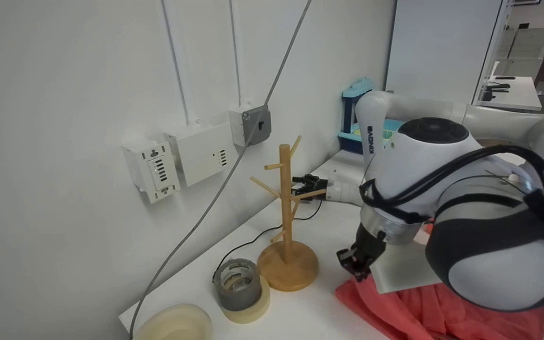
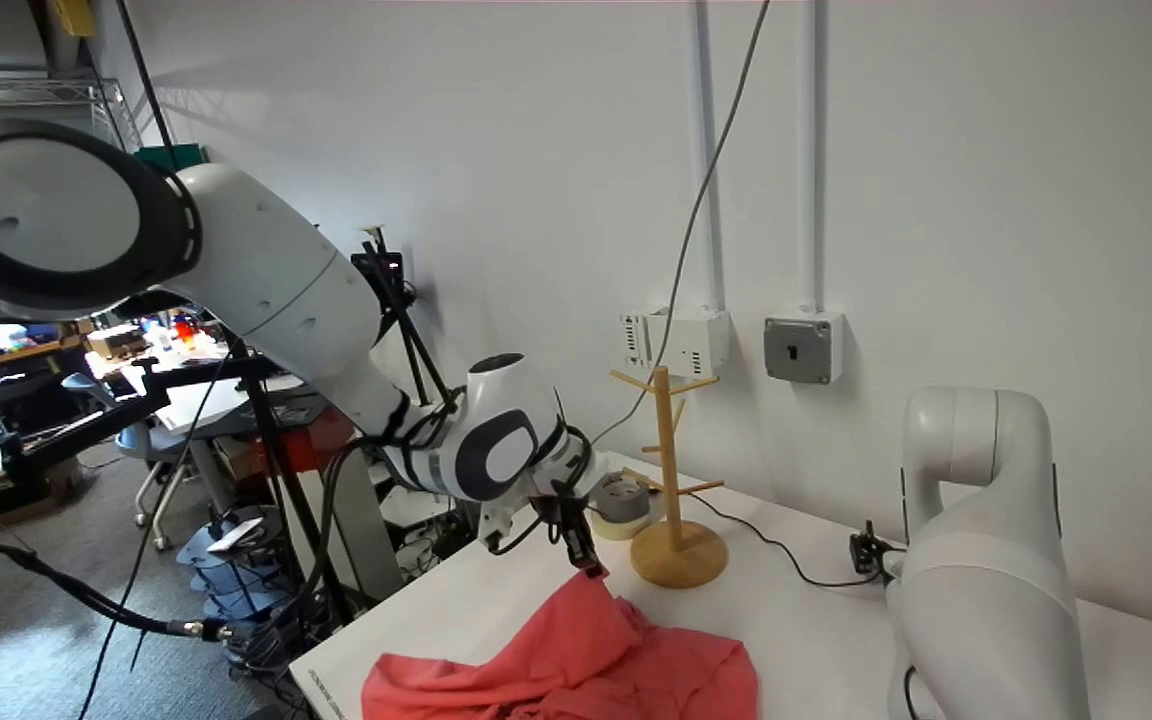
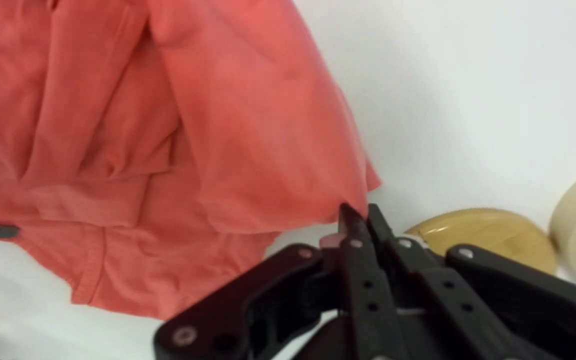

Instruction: Unfold the cloth on the table

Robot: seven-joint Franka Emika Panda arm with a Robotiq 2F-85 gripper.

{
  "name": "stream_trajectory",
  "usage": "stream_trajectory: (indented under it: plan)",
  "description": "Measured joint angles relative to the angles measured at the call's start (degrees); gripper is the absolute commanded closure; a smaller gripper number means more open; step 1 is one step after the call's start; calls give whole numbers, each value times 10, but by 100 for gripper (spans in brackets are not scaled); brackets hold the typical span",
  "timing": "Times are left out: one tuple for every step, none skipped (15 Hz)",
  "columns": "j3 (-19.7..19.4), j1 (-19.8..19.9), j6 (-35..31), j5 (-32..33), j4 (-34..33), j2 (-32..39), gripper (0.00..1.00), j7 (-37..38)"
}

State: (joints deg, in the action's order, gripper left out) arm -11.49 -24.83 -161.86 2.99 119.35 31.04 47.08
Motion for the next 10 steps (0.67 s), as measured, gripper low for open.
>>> stream_trajectory:
  plan:
    - [12,-4,-2,0,2,-4,99,-1]
    - [26,-7,-4,0,5,-7,99,-1]
    - [40,-9,-6,0,7,-9,99,-2]
    - [54,-9,-9,0,9,-10,99,-5]
    - [67,-9,-12,0,10,-10,99,-8]
    - [79,-10,-13,0,11,-10,99,-12]
    - [91,-10,-13,-1,11,-10,99,-16]
    - [101,-10,-13,-1,11,-9,99,-19]
    - [110,-10,-13,-1,11,-8,99,-23]
    - [119,-10,-13,-3,11,-7,99,-26]
